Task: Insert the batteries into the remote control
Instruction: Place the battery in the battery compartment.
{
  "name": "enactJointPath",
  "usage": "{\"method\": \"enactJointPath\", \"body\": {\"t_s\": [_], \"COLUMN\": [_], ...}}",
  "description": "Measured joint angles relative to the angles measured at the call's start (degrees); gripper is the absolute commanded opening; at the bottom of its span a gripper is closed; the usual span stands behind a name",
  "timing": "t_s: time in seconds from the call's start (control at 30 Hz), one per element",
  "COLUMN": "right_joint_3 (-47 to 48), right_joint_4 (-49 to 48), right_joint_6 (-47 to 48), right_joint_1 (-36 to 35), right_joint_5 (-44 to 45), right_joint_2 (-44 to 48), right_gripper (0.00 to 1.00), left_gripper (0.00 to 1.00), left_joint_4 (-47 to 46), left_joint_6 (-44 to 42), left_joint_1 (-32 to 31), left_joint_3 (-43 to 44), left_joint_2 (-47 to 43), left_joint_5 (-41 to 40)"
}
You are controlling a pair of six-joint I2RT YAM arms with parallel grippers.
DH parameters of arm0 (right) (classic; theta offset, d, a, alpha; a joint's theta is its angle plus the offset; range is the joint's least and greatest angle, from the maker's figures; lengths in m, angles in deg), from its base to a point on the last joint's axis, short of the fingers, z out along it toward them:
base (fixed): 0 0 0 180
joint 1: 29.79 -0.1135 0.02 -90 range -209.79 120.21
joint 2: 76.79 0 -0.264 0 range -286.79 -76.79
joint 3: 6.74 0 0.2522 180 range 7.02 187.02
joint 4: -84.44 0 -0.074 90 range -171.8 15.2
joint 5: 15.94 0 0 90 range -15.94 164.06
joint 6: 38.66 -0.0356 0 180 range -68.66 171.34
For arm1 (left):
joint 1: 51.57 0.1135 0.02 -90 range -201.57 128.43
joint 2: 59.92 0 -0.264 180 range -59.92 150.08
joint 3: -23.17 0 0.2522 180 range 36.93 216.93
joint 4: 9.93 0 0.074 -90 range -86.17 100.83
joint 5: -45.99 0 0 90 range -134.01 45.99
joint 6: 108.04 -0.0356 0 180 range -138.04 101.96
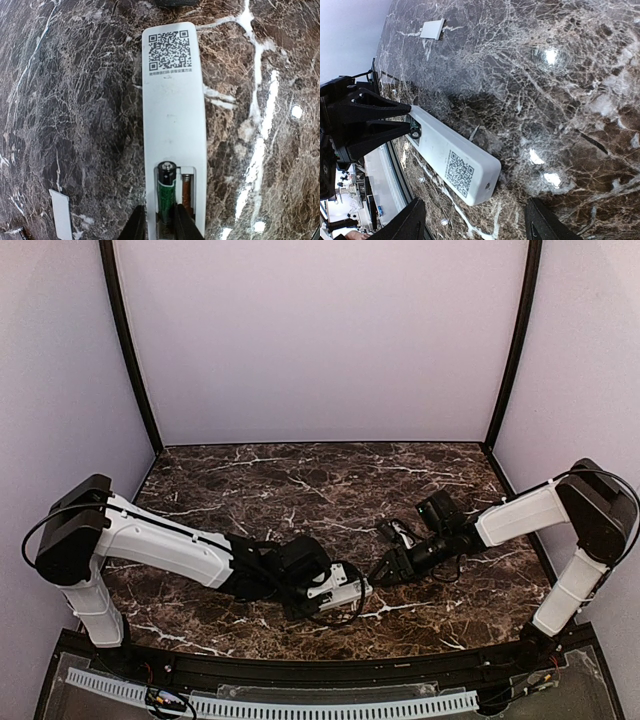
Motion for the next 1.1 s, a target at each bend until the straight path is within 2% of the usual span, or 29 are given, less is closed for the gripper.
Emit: {"method": "enactJointPath", "body": {"t_s": [0.17, 0.5, 0.77, 1.1], "right_joint_3": [0.0, 0.0, 0.6, 4.9], "right_joint_4": [0.0, 0.9, 4.9, 6.8], "right_joint_6": [0.0, 0.3, 1.0, -0.5], "right_joint_1": [0.0, 0.0, -0.1, -5.4], "right_joint_5": [0.0, 0.3, 2.0, 2.6], "right_joint_2": [0.0, 1.0, 7.1, 7.0], "right_gripper": [0.66, 0.59, 0.45, 0.34], "left_gripper": [0.28, 0.39, 0.38, 0.36], "left_joint_4": [0.8, 1.7, -0.4, -6.3], "left_joint_6": [0.0, 1.0, 3.3, 9.5], "left_joint_1": [-0.1, -0.1, 0.1, 1.4], "left_joint_3": [0.0, 0.0, -2.9, -15.1], "left_joint_2": [0.0, -2.9, -10.4, -16.8], "left_joint_5": [-0.5, -0.5, 0.4, 2.4]}}
